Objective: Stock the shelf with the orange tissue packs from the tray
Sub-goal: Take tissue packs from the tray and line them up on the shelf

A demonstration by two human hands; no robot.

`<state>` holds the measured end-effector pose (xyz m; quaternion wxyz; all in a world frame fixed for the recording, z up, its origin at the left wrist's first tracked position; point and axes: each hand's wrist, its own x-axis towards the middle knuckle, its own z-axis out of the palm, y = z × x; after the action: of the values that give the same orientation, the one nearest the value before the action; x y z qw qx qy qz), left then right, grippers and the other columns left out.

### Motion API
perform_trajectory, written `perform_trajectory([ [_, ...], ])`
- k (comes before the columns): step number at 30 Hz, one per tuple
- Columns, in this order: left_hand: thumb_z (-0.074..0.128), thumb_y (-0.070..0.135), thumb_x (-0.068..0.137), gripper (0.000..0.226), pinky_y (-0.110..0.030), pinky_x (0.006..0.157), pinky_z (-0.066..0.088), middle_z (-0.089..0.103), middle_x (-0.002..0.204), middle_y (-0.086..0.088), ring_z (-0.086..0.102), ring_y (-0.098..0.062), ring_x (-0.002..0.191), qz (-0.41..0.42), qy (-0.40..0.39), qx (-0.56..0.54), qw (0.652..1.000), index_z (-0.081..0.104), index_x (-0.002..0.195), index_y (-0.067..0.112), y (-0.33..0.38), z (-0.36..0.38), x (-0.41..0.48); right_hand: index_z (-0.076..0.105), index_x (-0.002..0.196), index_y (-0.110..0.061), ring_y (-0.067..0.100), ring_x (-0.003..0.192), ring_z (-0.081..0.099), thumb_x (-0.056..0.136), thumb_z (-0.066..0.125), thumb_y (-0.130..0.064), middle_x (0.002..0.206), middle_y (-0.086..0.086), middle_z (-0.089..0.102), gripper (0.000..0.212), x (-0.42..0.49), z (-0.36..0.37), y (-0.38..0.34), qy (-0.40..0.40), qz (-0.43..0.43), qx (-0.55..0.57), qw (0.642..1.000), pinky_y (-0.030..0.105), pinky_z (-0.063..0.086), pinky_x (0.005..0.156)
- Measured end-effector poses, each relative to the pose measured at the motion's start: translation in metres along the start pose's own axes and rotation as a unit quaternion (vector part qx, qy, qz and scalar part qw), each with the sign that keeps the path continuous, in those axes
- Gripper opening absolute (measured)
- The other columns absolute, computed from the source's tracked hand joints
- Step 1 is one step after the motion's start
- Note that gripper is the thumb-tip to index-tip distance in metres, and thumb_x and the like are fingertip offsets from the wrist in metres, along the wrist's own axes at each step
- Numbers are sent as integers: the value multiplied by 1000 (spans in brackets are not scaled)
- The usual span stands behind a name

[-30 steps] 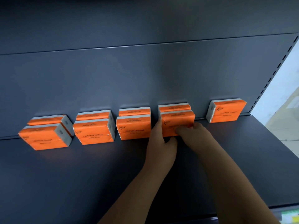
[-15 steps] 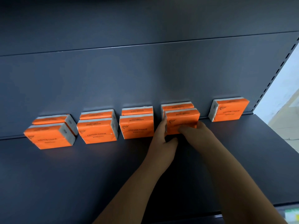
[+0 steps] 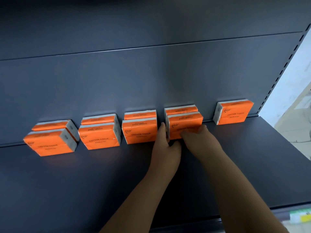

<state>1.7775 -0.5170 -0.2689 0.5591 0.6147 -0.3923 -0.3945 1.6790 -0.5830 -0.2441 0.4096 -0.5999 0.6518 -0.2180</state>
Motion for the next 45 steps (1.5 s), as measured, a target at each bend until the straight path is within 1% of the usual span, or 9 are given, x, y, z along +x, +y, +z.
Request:
perform_trajectory([
  [3, 60, 13, 103, 54, -39, 114, 47, 58, 117, 48, 57, 1, 127, 31, 9, 40, 999, 48, 139, 52, 4, 0, -4, 55, 132, -15, 31, 98, 65, 77, 41, -53, 120, 9, 65, 68, -4, 2, 2, 42, 9, -87, 995, 38, 46, 71],
  [7, 56, 19, 104, 50, -39, 116, 44, 56, 147, 13, 49, -4, 138, 147, 32, 172, 974, 48, 152, 31, 10, -3, -14, 62, 108, -18, 26, 88, 64, 89, 44, -52, 100, 5, 67, 43, -20, -5, 1, 85, -30, -130, 987, 34, 43, 63],
  [11, 44, 23, 102, 48, -39, 115, 43, 58, 147, -2, 50, -19, 139, 295, 103, 336, 888, 53, 148, 13, 31, -13, -29, 57, 122, -16, 29, 111, 59, 98, 45, -53, 117, 6, 63, 45, -38, -7, -7, 129, -117, -148, 974, 39, 47, 78],
  [14, 47, 22, 98, 48, -42, 119, 38, 60, 145, -8, 51, -28, 139, 332, 141, 390, 847, 58, 142, 7, 34, -26, -31, 55, 130, -17, 27, 130, 52, 94, 35, -60, 134, 4, 59, 60, -49, -3, -9, 163, -160, -123, 966, 44, 51, 95],
  [16, 56, 18, 95, 46, -42, 121, 34, 62, 143, -10, 51, -30, 139, 328, 160, 408, 837, 60, 139, 5, 35, -33, -34, 50, 144, -17, 26, 142, 43, 90, 28, -64, 149, 5, 52, 75, -58, 0, -13, 191, -172, -98, 961, 48, 45, 110],
  [20, 55, 25, 98, 48, -50, 119, 36, 58, 147, -10, 48, -31, 141, 313, 168, 436, 827, 58, 142, 5, 41, -45, -44, 32, 160, -14, 21, 158, 19, 102, 42, -53, 168, 4, 31, 72, -78, 5, -18, 193, -217, -109, 951, 42, 21, 127],
  [27, 45, 37, 101, 60, -55, 119, 34, 45, 160, -15, 40, -39, 147, 298, 174, 549, 761, 47, 153, 8, 50, -87, -59, 31, 161, -15, 20, 159, 16, 105, 41, -51, 169, 4, 29, 68, -107, 20, -19, 164, -270, -115, 942, 43, 19, 128],
  [39, 38, 50, 96, 69, -56, 123, 25, 36, 165, -10, 32, -40, 151, 201, 195, 605, 745, 43, 156, 15, 61, -137, -130, 32, 161, -13, 24, 157, 21, 104, 42, -52, 166, 6, 35, 70, -178, 59, -36, 126, -313, -71, 939, 45, 22, 127],
  [45, 40, 57, 102, 72, -57, 122, 26, 30, 168, -9, 27, -39, 153, 96, 258, 622, 733, 33, 159, 14, 62, -193, -196, 31, 161, -12, 25, 154, 27, 107, 39, -47, 164, 7, 37, 65, -242, 105, -54, 43, -374, -84, 923, 44, 25, 125],
])
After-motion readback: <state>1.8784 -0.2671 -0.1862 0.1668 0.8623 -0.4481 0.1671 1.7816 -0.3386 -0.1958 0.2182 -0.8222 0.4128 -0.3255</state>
